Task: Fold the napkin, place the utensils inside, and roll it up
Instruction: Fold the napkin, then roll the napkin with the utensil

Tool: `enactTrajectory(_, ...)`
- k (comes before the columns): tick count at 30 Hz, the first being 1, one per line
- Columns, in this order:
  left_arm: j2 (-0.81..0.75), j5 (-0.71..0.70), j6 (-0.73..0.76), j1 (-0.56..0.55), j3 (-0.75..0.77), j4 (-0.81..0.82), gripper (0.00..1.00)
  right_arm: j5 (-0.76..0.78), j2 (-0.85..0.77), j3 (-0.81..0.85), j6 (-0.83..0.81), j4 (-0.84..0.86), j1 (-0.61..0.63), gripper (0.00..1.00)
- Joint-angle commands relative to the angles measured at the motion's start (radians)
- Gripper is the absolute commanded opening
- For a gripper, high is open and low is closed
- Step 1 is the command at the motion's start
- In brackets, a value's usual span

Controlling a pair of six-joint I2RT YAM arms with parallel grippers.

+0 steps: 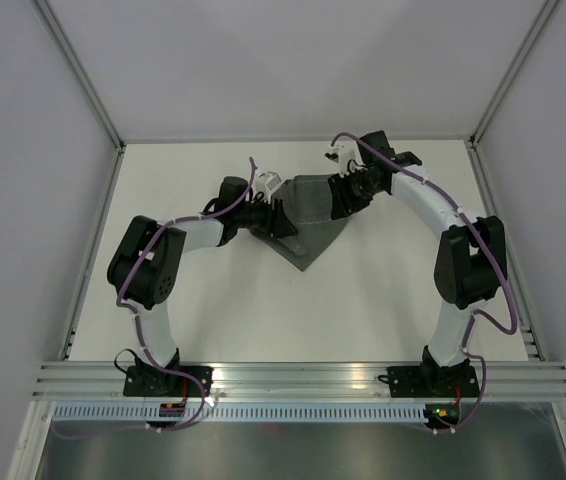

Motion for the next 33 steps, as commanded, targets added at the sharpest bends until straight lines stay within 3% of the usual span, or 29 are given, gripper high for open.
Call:
enactTrajectory(1, -0.111, -0.049, -0.087, 0.031, 0.002, 0.127, 0.56, 0.032, 0.027, 0.058, 0.005, -0.003, 0.04, 0.44)
enactTrajectory(6, -0.201, -0.243, -0.164, 0.073, -0.032, 0.108, 0.58, 0.041, 0.045, 0.075, 0.006, 0.006, 0.071, 0.47)
enactTrajectory(14, -0.342, -0.465, -0.296, 0.123, -0.156, -0.096, 0.4, 0.114, 0.045, 0.041, -0.018, 0.049, 0.21, 0.52)
enactTrajectory(20, -0.413, -0.495, -0.376, 0.128, -0.299, -0.106, 0.32, 0.177, 0.077, 0.038, -0.028, 0.065, 0.304, 0.52)
enactTrajectory(26, -0.379, -0.473, -0.389, 0.13, -0.314, -0.074, 0.28, 0.255, 0.116, 0.024, -0.028, 0.08, 0.374, 0.53)
enactTrajectory(33, -0.32, -0.474, -0.415, 0.13, -0.288, -0.048, 0.41, 0.367, 0.114, -0.002, -0.021, 0.115, 0.402, 0.53)
